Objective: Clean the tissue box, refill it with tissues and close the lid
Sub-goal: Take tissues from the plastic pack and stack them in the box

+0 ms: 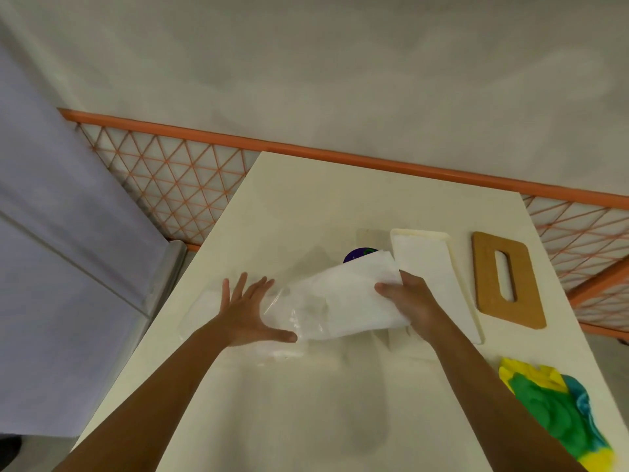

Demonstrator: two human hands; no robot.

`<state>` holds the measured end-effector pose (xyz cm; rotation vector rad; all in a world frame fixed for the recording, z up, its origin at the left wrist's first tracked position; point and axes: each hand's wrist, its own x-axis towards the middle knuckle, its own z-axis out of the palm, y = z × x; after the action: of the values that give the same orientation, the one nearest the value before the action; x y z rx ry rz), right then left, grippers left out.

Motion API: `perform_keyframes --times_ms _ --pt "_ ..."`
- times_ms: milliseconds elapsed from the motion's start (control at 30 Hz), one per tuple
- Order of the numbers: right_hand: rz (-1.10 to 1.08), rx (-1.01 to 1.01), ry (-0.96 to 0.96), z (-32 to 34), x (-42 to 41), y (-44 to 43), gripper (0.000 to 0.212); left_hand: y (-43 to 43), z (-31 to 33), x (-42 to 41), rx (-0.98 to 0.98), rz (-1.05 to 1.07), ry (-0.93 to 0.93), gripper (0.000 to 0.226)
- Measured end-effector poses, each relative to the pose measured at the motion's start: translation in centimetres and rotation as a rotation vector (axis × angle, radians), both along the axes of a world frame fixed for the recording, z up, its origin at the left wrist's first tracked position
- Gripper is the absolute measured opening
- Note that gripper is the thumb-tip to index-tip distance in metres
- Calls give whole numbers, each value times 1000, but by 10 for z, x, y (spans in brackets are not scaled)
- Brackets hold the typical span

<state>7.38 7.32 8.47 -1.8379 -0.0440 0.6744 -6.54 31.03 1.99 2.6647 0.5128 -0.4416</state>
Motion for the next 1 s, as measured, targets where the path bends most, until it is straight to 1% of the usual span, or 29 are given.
perform_keyframes --times_ms 67,133,167,267,300,333,367,400,500,567,633,667,733,800,867,1000 --pt "-2 0 -40 10 5 -13 27 -8 14 10 -46 49 -56 151" --pt "-8 27 -59 20 10 -29 21 -20 26 24 -85 81 -120 144" --pt "-10 44 -62 24 12 -34 18 -27 32 30 -105 99 -146 134" --pt "-55 69 -66 39 22 -53 17 -52 47 57 -162 204 -214 75" --pt "-72 81 -72 43 25 -60 17 -60 51 65 -163 236 -236 62" --pt "-90 99 -84 50 30 -69 18 -71 55 77 -168 254 -269 57" --pt "-100 110 -89 53 32 -71 18 -76 59 82 -206 283 -301 55" --pt "-120 124 -89 57 35 -75 17 -84 65 88 -291 314 -326 55" --pt "-195 180 -80 68 44 -94 15 -111 77 105 -626 404 -378 53" --pt "-247 214 -56 69 50 -102 21 -123 80 116 -793 478 -349 57" --pt "-287 245 -66 67 51 -108 23 -131 82 126 -944 536 -315 60" --pt "-304 256 -74 65 52 -110 23 -134 83 131 -989 542 -316 60" --pt "-343 269 -81 57 51 -113 30 -140 83 138 -994 529 -324 57" --pt "-392 262 -76 46 53 -115 37 -144 84 144 -925 493 -312 56" --pt "-428 237 -57 35 53 -117 44 -144 85 151 -812 448 -298 54" --pt "-403 287 34 18 51 -119 40 -142 90 170 -539 277 -284 49"
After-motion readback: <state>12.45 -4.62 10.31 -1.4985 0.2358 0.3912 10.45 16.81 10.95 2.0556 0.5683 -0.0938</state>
